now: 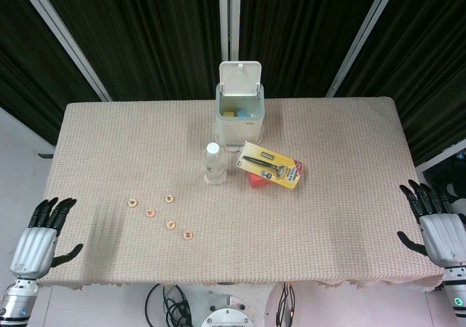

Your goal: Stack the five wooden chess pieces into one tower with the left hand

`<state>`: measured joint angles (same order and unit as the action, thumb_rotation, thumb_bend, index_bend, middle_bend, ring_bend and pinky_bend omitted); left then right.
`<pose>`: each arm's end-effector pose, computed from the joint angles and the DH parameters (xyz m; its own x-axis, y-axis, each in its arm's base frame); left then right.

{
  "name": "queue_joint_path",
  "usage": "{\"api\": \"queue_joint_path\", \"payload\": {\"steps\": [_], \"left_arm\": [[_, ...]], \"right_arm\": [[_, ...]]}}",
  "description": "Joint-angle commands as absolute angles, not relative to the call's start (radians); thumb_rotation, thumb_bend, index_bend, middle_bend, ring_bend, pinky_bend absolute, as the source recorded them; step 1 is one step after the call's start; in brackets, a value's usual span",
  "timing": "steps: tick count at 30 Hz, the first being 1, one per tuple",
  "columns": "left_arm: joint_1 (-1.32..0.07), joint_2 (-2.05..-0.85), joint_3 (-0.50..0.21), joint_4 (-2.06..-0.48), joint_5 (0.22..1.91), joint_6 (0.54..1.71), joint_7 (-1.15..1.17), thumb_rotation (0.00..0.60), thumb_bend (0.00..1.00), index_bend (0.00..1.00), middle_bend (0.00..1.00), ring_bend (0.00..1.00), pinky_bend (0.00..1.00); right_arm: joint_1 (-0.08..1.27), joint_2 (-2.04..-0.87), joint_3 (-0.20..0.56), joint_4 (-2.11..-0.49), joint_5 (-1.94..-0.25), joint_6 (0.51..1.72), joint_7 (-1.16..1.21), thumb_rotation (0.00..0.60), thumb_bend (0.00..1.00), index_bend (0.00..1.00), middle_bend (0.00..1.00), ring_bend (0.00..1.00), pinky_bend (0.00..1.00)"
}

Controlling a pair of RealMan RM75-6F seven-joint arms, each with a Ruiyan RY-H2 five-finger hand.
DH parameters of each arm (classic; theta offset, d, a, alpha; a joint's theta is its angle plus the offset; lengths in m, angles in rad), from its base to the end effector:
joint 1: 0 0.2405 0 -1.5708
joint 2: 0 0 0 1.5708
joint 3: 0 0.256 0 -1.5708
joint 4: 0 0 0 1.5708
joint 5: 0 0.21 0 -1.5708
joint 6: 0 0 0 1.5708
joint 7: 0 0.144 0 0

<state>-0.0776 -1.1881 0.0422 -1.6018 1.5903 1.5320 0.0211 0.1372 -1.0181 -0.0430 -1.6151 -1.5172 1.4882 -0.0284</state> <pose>-0.2999 0.1584 0.1273 0.3689 0.0520 0.9280 0.9271 -0.0920 -0.3633 -0.3143 -0.1783 0.1798 0.5160 -0.0566 0.8547 -0.8561 -0.0659 0.5125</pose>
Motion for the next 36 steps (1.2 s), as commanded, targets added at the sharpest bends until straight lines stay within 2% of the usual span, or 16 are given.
{"api": "queue_joint_path", "payload": {"steps": [1,19,30,36], "left_arm": [[-0.079,-1.188,0.040,-1.601,1.589,1.527,0.019,0.600,0.18,0.08,0.08,0.00,0.00],[-0.105,-1.169,0.023,-1.634,1.573,1.467,0.016,0.600,0.18,0.10,0.08,0.00,0.00],[-0.258,-1.242,-0.050,-1.578,1.505,1.256,0.044,0.600,0.18,0.15,0.09,0.00,0.00],[-0.346,-1.307,-0.088,-1.512,1.455,1.139,0.019,0.600,0.22,0.19,0.10,0.00,0.00]], "right_arm": [[0.136,-1.017,-0.038,-1.616,-1.514,1.477,-0.022,0.600,0.15,0.00,0.00,0.00,0.00],[0.105,-1.005,-0.020,-1.620,-1.547,1.497,0.020,0.600,0.15,0.00,0.00,0.00,0.00],[0.090,-1.006,-0.012,-1.618,-1.557,1.502,0.058,0.600,0.16,0.00,0.00,0.00,0.00],[0.084,-1.019,-0.004,-1.619,-1.554,1.505,0.070,0.600,0.16,0.00,0.00,0.00,0.00]]}}
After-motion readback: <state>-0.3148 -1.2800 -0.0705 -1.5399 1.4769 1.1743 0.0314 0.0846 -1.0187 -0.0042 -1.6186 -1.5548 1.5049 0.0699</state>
